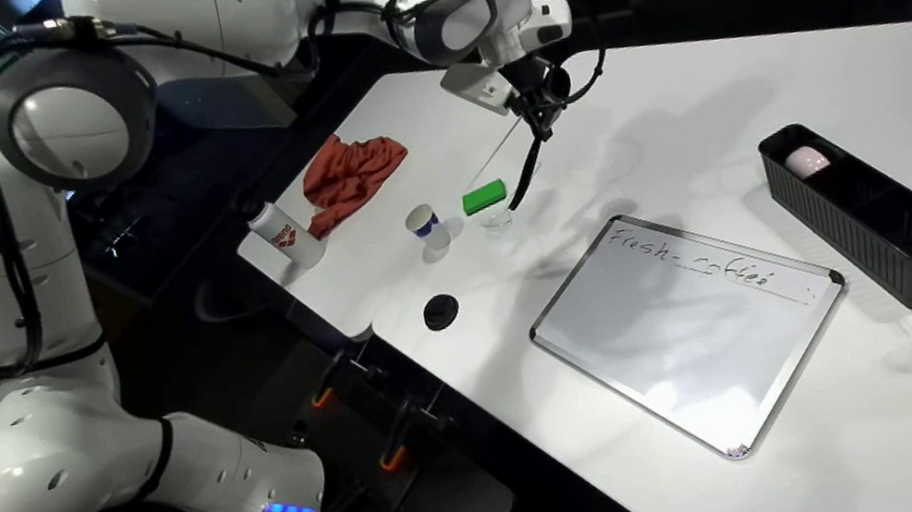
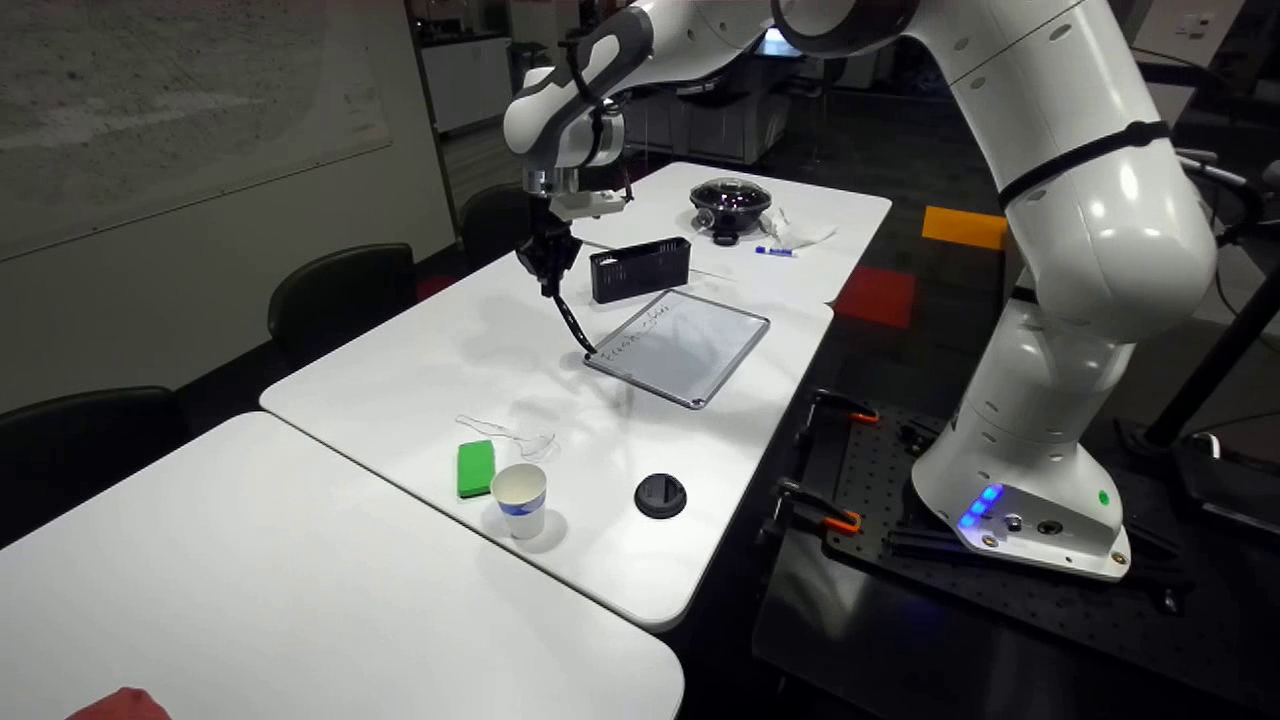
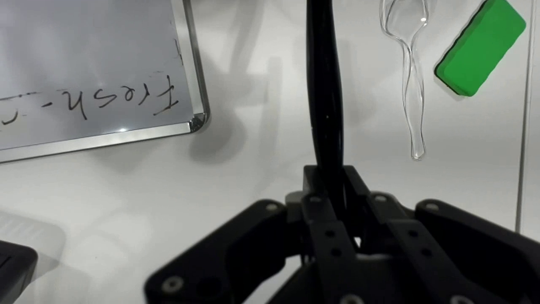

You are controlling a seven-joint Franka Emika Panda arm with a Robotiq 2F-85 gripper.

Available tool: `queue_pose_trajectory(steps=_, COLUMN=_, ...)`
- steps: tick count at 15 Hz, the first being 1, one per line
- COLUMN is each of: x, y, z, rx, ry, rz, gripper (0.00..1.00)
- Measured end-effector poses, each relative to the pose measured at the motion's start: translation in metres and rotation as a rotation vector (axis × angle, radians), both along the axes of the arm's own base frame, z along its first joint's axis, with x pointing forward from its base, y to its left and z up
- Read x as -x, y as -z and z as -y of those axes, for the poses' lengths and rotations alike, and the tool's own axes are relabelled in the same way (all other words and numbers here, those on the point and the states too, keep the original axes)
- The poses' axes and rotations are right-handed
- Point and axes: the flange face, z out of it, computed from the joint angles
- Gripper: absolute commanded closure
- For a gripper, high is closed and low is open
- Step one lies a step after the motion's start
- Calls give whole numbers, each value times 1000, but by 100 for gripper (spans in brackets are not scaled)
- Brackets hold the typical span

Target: Remove the black spoon from the utensil holder and put it on the table

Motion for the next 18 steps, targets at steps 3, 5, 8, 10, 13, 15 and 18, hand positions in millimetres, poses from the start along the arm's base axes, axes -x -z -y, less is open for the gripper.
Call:
queue_pose_trajectory(steps=3, x=-12, y=37, z=-6, rx=14, ry=-25, rz=-24, gripper=96)
queue_pose_trajectory(steps=5, x=-18, y=58, z=-10, rx=30, ry=-29, rz=-38, gripper=96)
queue_pose_trajectory(steps=8, x=-26, y=86, z=-15, rx=53, ry=-22, rz=-65, gripper=96)
queue_pose_trajectory(steps=10, x=-29, y=101, z=-17, rx=48, ry=-24, rz=-95, gripper=96)
queue_pose_trajectory(steps=13, x=-30, y=120, z=-17, rx=34, ry=-16, rz=-158, gripper=96)
queue_pose_trajectory(steps=15, x=-30, y=130, z=-16, rx=27, ry=-7, rz=-204, gripper=96)
queue_pose_trajectory(steps=18, x=-30, y=142, z=-15, rx=20, ry=1, rz=-254, gripper=96)
